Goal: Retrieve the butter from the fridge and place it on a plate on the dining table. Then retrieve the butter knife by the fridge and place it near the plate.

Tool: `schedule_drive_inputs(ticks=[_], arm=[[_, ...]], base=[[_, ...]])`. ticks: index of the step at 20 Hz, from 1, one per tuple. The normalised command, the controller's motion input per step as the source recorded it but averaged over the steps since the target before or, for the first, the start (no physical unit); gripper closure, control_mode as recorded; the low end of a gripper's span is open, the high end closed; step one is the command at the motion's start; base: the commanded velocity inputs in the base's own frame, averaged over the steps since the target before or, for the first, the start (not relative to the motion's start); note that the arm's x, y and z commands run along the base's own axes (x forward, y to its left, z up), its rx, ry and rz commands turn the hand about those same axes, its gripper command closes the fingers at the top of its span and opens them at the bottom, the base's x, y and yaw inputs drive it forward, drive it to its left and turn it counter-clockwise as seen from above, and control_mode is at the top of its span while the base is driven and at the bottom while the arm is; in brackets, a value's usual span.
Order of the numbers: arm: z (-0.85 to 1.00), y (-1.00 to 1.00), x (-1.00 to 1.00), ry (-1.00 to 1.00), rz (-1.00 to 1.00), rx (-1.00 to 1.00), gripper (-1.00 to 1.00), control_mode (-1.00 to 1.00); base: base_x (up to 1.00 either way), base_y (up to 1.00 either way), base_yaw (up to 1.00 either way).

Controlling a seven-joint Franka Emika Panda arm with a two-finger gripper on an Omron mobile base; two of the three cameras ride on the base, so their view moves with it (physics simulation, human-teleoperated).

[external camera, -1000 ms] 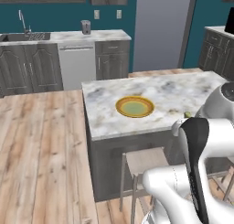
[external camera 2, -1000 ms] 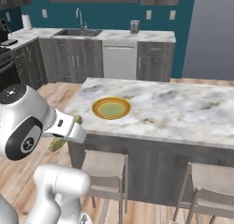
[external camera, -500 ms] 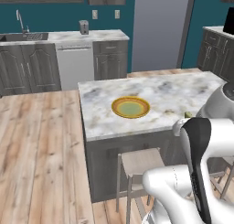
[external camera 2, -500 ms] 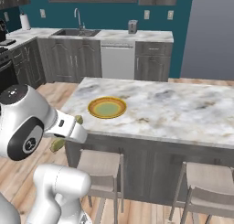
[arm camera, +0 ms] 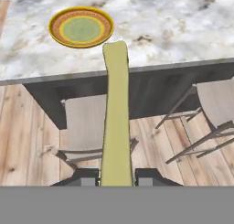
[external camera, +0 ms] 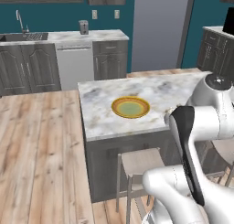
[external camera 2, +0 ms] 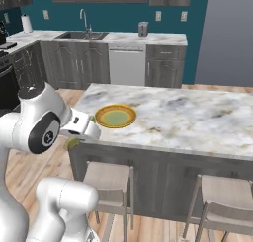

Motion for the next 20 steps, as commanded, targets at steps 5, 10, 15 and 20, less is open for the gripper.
schedule_drive_inputs(ticks=[5, 10, 15, 20], arm=[[-0.04, 0.04, 0.91, -0.01, -0.05, 0.11, 1.0, -1.0], [0.0, 0.0, 0.99, 0.03, -0.15, 0.13, 1.0, -1.0], [0.0, 0.13, 0.75, 0.09, 0.0, 0.0, 1.0, -1.0], [-0.05, 0.08, 0.99, 0.01, -0.06, 0.01, 1.0, -1.0]], base=[[0.0, 0.0, 0.0], [0.0, 0.0, 0.0], [0.0, 0.0, 0.0], [0.0, 0.0, 0.0]])
